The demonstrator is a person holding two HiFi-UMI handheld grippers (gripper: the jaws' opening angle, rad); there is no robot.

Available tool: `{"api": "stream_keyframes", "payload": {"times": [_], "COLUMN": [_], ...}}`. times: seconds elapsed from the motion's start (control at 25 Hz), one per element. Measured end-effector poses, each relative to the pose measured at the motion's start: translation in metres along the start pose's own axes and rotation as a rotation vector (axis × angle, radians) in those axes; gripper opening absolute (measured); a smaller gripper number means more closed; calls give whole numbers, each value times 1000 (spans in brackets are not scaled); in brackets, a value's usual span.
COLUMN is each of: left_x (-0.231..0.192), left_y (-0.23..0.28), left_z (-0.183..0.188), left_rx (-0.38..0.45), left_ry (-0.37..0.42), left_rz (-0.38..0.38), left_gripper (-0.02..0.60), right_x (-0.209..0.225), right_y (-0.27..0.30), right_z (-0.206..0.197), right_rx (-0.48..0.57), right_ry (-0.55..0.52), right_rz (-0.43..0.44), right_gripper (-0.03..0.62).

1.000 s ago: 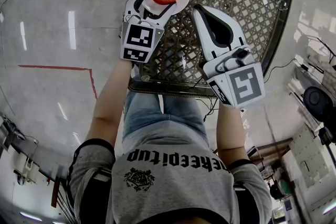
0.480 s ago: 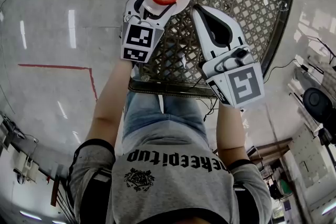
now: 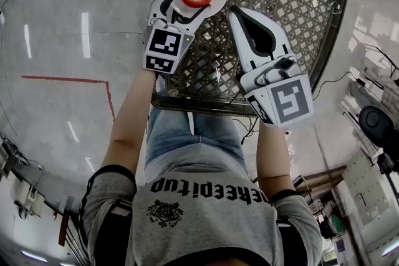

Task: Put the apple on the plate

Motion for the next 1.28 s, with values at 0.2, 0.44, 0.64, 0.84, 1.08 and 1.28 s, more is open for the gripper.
{"api": "stream_keyframes", "payload": {"times": [0.2,0.44,0.64,0.84,1.08,1.28], "left_x": [0,0,5,8,14,18], "left_y": [-2,-12,-30,-50,-78,-100], "left_z": [-3,-2,1,10,32,53], "left_rx": [0,-2,14,47,106,160], "left_ry": [3,8,39,25,37,43], "left_rz": [-13,-10,-26,-3,8,-15], "left_gripper": [398,413,381,236,44,34], "right_x": [-4,-10,-18,-29,-45,-57], "right_y": [-1,-4,-6,-10,-19,-24], "right_z": [1,5,8,13,27,37], "right_rx": [3,10,18,23,41,53], "right_ry": [-4,-9,-15,-19,-33,-43], "right_rz": [2,6,10,9,-3,-15], "right_gripper": [-2,-2,-2,-2,-2,-2]}}
Point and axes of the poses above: the fingertips, and each gripper's own axes: y forward along the fingers, x to its right, z out of its top, the point moved 8 cm from there along -y, backward along the fingers, and after that the axes turned 8 degrees about -y, right-handed, at the moved point
